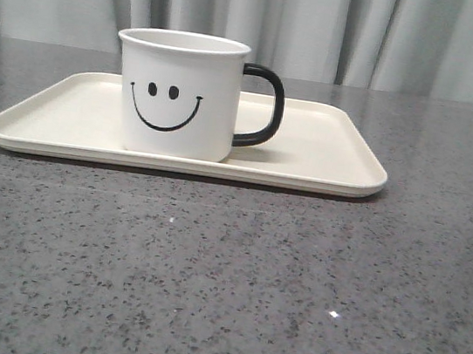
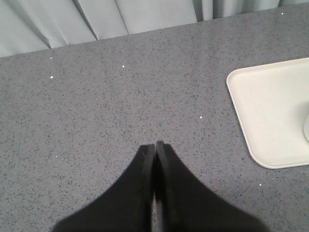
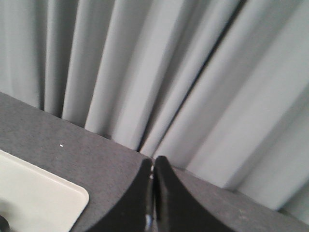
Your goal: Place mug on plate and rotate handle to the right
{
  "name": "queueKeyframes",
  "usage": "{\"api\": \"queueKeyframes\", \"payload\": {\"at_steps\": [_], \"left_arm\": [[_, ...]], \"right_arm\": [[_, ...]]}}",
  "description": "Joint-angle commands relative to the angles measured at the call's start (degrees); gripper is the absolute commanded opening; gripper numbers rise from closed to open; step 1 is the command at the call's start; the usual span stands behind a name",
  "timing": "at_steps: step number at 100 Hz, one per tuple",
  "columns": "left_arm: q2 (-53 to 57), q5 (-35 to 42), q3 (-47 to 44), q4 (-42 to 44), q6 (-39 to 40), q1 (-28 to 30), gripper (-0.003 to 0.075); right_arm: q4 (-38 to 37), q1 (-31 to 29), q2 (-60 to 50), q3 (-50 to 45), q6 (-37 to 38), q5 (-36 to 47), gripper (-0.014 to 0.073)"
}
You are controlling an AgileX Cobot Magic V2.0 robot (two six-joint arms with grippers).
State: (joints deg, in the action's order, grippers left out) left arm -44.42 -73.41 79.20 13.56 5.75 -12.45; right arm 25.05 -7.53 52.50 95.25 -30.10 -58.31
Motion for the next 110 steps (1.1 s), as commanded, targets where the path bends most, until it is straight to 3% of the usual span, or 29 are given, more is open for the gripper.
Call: {"api": "queueKeyframes", "payload": {"at_steps": [1, 22, 54, 67, 110], "left_arm": [[-0.16, 2.76, 1.18, 0.49, 0.47, 0.14, -0.0020], [-0.16, 2.84, 1.18, 0.49, 0.47, 0.14, -0.0020], [-0.16, 2.85, 1.18, 0.39, 0.31, 0.14, -0.0020], [-0.16, 3.12, 1.18, 0.27, 0.31, 0.14, -0.0020], [-0.16, 4.48, 1.18, 0.07, 0.31, 0.14, -0.0020]], "right_arm": [[-3.29, 0.04, -4.22, -5.08, 2.03, 6.72, -0.0117], [-6.41, 2.25, -14.65, -22.58, 3.07, 14.32, -0.0117], [-25.05, 2.86, -27.49, -40.10, 17.57, 22.48, -0.0117], [-29.86, 2.86, -29.43, -42.50, 18.91, 21.34, -0.0117], [-30.13, 2.86, -29.55, -42.57, 18.91, 18.00, -0.0117]]}}
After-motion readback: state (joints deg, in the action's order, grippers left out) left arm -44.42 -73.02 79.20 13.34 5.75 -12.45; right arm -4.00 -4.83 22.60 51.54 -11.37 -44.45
